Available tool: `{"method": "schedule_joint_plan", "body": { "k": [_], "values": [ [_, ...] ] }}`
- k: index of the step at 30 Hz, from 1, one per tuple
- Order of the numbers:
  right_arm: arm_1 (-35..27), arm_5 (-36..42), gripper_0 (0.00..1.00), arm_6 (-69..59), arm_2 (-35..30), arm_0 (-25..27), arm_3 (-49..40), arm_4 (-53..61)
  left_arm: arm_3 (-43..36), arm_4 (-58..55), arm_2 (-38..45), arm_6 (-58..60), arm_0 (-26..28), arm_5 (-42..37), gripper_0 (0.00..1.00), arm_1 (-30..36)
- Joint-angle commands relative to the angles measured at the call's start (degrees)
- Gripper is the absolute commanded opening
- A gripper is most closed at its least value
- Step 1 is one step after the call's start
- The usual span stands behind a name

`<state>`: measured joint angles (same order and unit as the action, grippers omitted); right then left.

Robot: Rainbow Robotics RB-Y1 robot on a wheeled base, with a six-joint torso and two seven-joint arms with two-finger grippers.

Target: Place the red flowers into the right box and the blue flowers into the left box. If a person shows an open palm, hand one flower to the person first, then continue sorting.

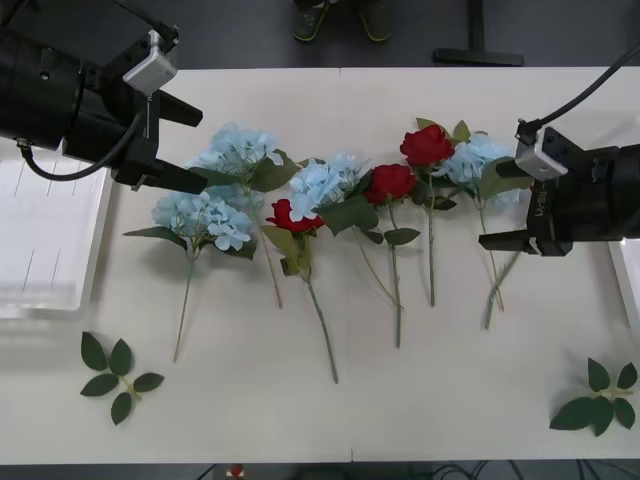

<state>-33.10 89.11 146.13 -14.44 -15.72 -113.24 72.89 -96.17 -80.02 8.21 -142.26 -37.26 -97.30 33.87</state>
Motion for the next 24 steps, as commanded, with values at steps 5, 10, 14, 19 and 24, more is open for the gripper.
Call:
{"method": "schedule_joint_plan", "body": {
  "k": [5, 10, 14, 19, 24],
  "values": [
    [0.14, -0.96, 1.00, 0.82, 0.82, 3.33, 0.21, 0.15, -1.30, 0.12, -0.30, -1.88, -2.46, 0.27, 1.00, 0.93],
    [-6.98, -4.56, 1.00, -10.43, 0.46, 2.01, 0.21, 4.19, 0.54, 1.27, -0.74, -1.35, 1.76, -0.43, 1.00, -0.30],
    [-15.33, -9.75, 1.00, -25.02, 1.69, 2.10, 0.21, 6.74, 1.42, 1.88, 0.05, -0.21, 1.49, -1.31, 1.00, -0.39],
    [-23.94, -13.26, 1.00, -49.81, 2.75, 2.18, 3.99, 5.16, 1.07, 4.52, 1.89, 10.69, 0.88, -3.60, 1.00, -0.39],
    [-25.88, -14.05, 1.00, -60.88, 4.33, 1.83, 11.11, 0.15, -4.56, 10.32, 2.07, 27.30, 0.88, -6.59, 1.00, -0.39]
  ]
}}
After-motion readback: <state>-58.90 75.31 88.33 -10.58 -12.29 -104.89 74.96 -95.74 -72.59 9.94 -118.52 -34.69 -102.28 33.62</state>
